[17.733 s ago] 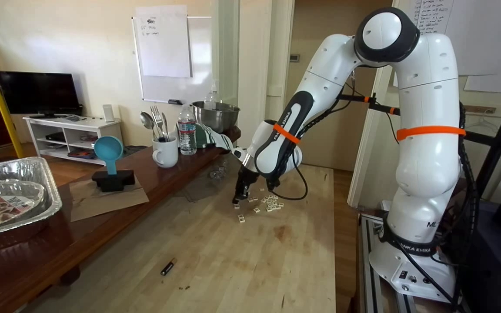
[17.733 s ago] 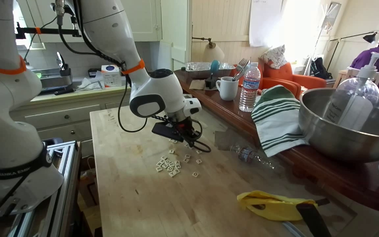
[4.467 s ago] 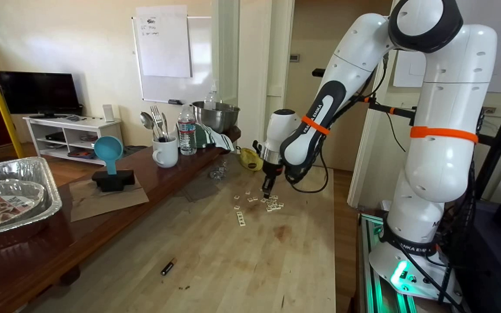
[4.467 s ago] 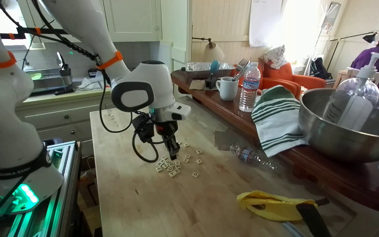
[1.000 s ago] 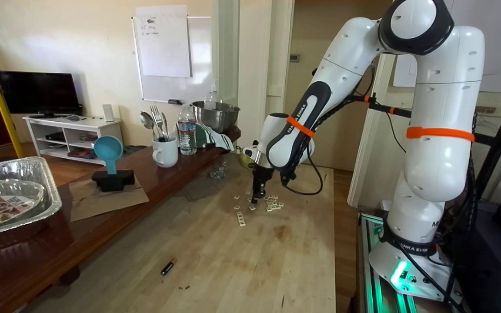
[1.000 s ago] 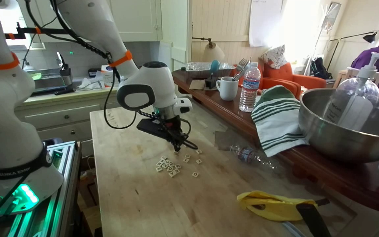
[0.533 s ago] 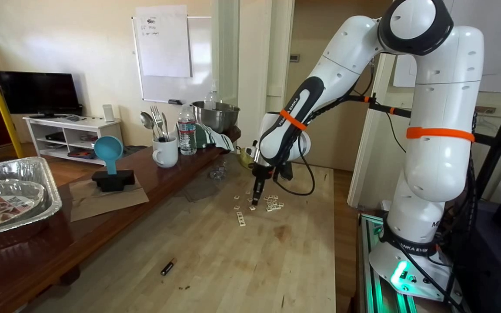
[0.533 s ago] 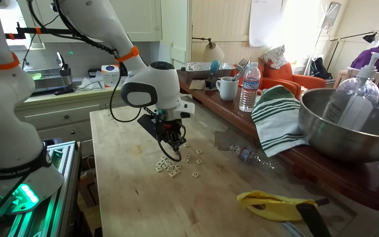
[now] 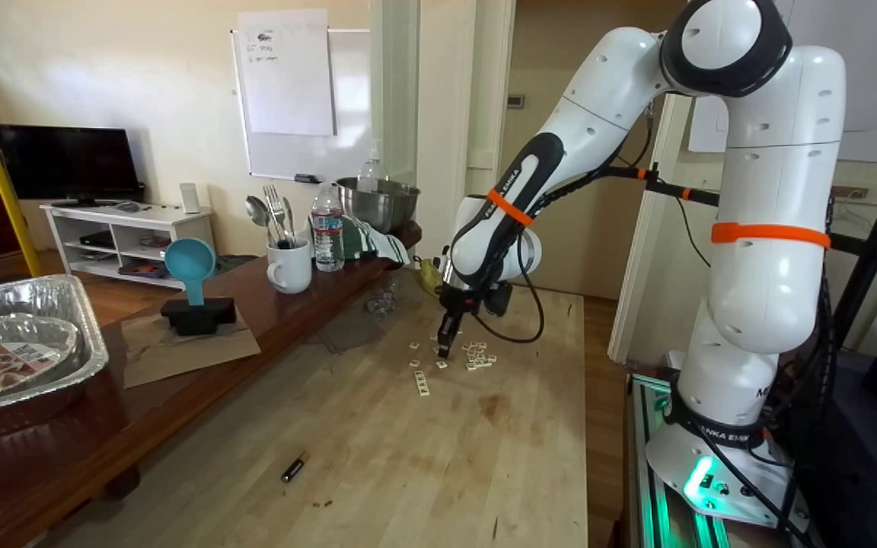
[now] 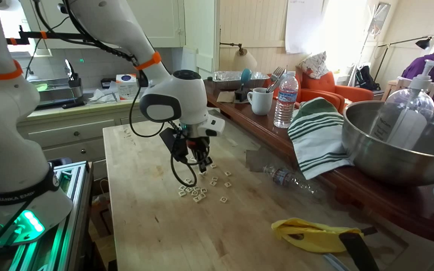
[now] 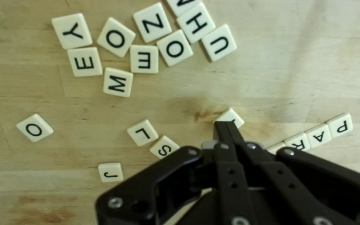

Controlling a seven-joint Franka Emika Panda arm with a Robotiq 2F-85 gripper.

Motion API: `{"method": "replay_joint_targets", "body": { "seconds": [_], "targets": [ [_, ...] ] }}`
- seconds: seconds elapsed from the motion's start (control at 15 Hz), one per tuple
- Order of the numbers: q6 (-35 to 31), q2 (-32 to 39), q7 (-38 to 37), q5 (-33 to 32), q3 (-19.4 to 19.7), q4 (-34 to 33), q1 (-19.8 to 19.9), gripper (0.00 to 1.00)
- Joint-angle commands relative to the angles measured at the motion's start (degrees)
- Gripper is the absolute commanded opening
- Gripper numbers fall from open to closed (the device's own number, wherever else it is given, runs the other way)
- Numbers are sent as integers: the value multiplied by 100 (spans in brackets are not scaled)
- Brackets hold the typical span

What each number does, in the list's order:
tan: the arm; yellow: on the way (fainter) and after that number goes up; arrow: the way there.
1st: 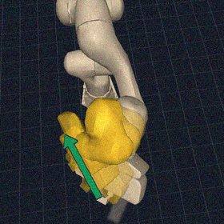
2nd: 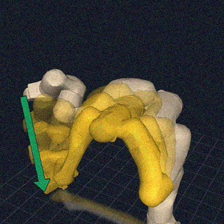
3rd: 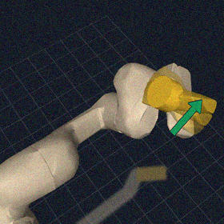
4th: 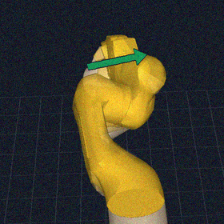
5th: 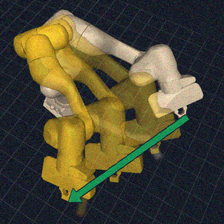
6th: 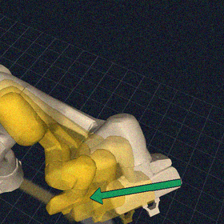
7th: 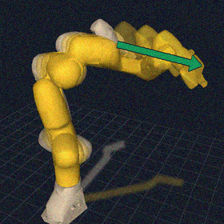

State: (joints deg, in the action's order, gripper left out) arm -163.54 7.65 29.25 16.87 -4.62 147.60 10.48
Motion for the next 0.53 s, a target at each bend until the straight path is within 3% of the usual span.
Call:
{"method": "replay_joint_targets", "body": {
  "seconds": [0.0, 0.47],
  "targets": [
    [7, 132, -316, 110, 14, -80, -106, 0],
    [-215, 389, -665, -465, 102, -109, -270, 0]
  ]
}}
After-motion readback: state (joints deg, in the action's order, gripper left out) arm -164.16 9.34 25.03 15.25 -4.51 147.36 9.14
